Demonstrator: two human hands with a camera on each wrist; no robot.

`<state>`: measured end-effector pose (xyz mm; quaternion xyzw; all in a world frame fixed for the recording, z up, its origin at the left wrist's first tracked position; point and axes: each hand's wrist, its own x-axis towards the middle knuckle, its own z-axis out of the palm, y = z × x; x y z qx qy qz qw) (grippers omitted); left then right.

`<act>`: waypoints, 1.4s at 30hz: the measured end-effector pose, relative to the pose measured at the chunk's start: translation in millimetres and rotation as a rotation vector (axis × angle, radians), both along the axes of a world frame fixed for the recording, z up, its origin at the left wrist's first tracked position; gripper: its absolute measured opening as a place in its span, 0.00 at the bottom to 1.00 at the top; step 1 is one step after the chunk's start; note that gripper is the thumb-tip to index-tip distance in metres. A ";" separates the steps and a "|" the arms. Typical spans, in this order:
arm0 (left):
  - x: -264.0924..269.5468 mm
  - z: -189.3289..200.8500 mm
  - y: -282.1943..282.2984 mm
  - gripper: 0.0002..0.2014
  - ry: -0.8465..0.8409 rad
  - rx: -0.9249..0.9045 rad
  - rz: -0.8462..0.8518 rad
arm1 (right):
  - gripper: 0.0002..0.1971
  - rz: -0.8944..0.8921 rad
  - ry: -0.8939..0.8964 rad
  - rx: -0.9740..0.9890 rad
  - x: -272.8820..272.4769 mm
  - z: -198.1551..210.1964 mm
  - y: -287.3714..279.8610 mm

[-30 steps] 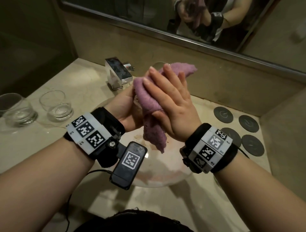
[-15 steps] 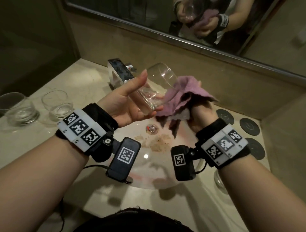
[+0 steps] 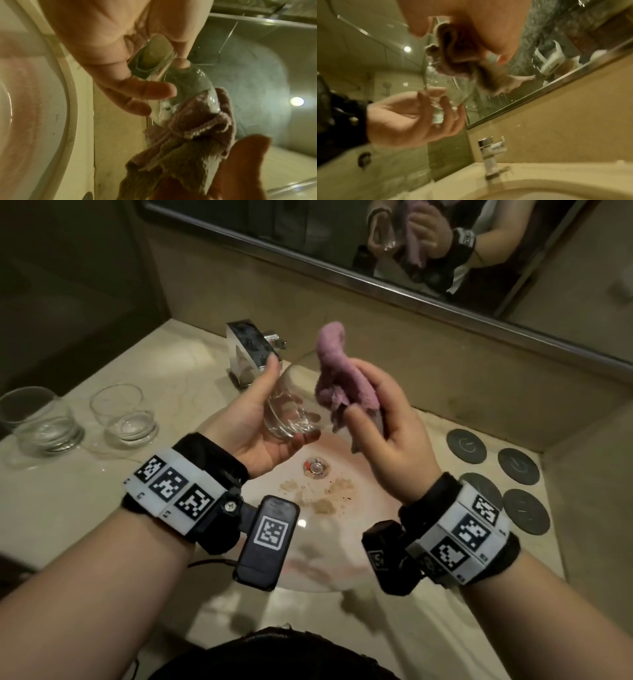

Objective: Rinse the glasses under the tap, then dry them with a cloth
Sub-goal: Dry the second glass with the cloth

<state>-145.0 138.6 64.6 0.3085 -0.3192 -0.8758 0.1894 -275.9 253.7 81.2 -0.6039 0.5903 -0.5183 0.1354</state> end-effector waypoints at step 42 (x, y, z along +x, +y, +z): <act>-4.7 30.6 1.5 0.31 -0.274 -0.277 -0.278 | 0.28 0.284 0.860 0.012 -36.3 -1.1 -21.2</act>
